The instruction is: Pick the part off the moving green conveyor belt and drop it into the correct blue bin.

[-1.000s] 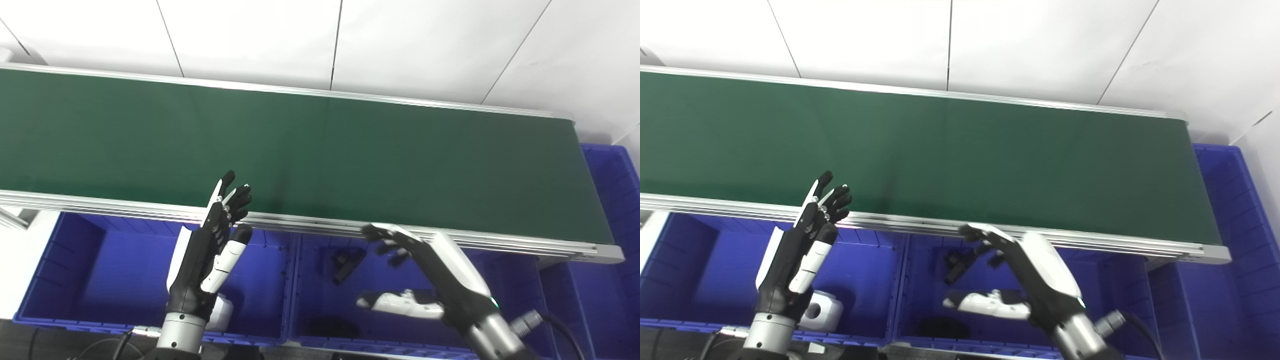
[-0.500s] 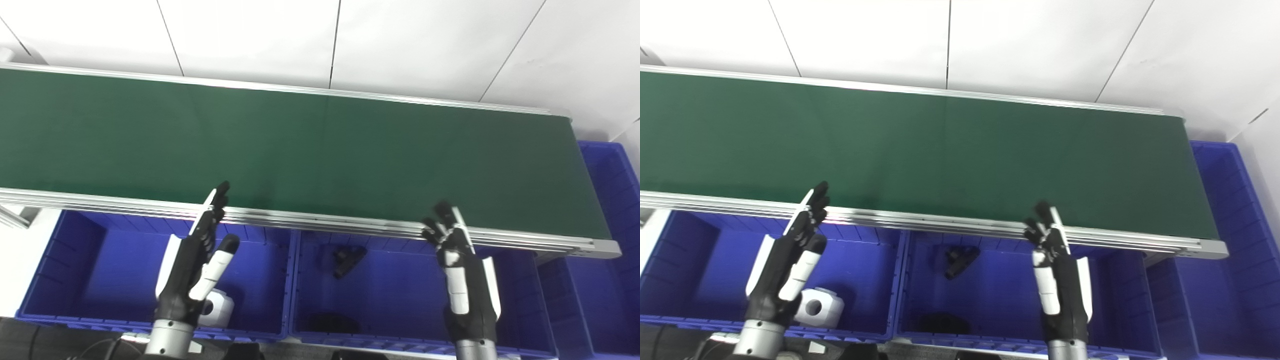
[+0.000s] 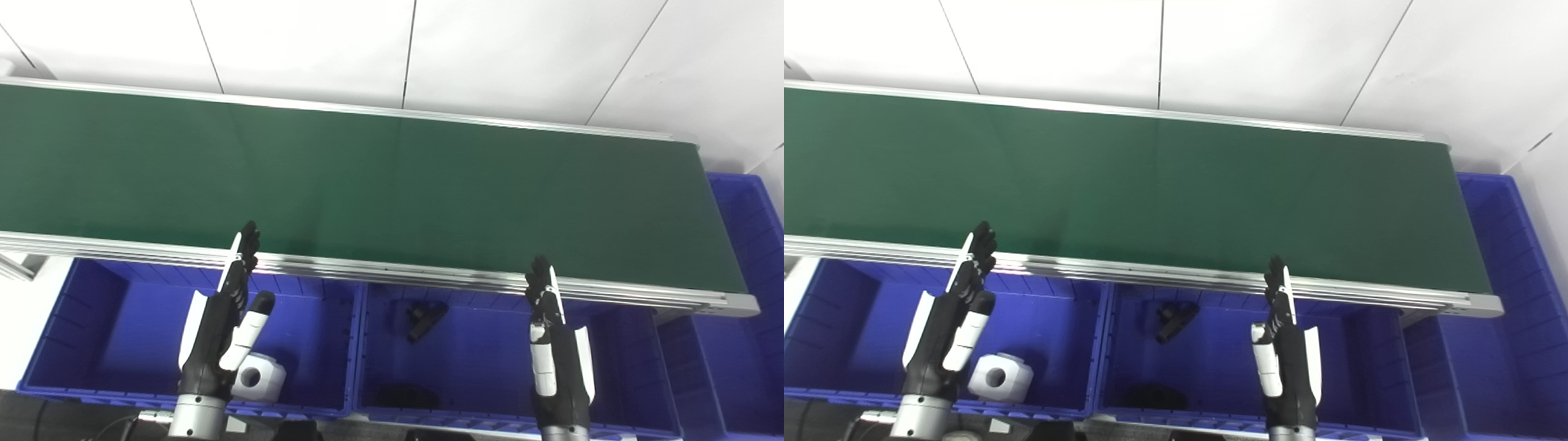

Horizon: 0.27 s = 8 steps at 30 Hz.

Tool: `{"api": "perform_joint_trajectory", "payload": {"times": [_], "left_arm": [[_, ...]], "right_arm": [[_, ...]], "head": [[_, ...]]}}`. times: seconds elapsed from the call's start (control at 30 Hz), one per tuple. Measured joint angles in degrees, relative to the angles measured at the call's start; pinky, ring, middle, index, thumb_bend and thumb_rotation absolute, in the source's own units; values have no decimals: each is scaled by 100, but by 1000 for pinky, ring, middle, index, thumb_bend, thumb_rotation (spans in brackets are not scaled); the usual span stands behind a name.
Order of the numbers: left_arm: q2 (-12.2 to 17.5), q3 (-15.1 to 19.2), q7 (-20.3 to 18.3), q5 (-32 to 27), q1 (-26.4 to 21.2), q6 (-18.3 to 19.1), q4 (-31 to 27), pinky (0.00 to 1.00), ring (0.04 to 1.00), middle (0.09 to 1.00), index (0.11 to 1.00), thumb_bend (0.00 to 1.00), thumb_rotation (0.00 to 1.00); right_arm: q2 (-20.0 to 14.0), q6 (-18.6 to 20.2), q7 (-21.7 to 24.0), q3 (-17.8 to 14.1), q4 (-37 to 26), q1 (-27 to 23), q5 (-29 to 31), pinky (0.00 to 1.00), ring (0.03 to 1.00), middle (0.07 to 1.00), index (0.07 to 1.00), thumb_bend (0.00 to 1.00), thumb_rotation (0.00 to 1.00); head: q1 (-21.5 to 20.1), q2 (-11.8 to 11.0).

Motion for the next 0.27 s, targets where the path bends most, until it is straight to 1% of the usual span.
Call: {"api": "perform_joint_trajectory", "payload": {"times": [0.27], "left_arm": [[-64, -1, 3, 0, 6, -49, -5, 1000, 1000, 1000, 1000, 700, 943]], "right_arm": [[-97, -91, -29, 65, 6, -1, 9, 994, 993, 1000, 1000, 759, 982]], "head": [[-97, 79]]}}
